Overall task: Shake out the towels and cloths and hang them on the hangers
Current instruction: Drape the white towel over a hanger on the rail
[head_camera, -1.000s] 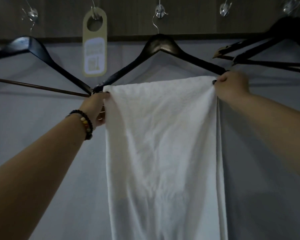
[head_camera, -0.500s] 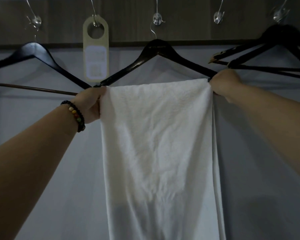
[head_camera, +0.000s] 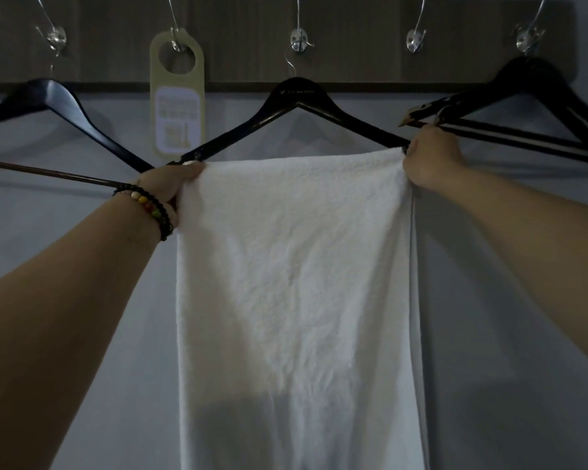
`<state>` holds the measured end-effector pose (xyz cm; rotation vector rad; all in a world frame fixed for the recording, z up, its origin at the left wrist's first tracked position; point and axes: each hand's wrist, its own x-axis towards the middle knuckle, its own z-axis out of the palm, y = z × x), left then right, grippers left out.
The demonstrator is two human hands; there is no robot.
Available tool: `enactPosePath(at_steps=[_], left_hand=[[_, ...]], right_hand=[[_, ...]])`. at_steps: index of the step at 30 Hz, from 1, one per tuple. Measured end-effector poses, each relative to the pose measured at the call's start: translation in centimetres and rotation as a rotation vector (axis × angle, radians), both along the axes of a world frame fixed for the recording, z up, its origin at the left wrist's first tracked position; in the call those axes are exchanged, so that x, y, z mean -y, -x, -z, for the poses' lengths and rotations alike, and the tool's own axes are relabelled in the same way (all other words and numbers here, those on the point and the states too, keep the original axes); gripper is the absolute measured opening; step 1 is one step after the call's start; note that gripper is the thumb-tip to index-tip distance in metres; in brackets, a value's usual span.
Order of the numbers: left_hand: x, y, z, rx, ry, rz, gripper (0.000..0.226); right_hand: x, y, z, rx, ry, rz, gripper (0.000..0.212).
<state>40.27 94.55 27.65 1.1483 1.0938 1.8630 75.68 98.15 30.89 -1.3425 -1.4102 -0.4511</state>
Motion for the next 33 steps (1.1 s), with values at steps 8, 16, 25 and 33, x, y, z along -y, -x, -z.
enactPosePath(at_steps=[8, 16, 25, 33], left_hand=[[-0.2, 0.6, 0.6, 0.164, -0.058, 0.209, 0.015], [-0.9, -0.1, 0.5, 0.132, -0.063, 0.08, 0.027], [-1.7, -0.8, 4.4, 0.029, -0.161, -0.039, 0.04], [-0.8, -2.0, 13.4, -0.216, -0.12, -0.084, 0.028]], right_hand=[[0.0, -0.9, -0.5, -0.035, 0.06, 0.006, 0.033], [0.4, -2.0, -1.4, -0.04, 0.066, 0.056, 0.036], [-0.9, -1.7, 4.9, -0.375, 0.037, -0.31, 0.019], [-1.4, -2.5, 13.8, -0.498, 0.172, -0.552, 0.057]])
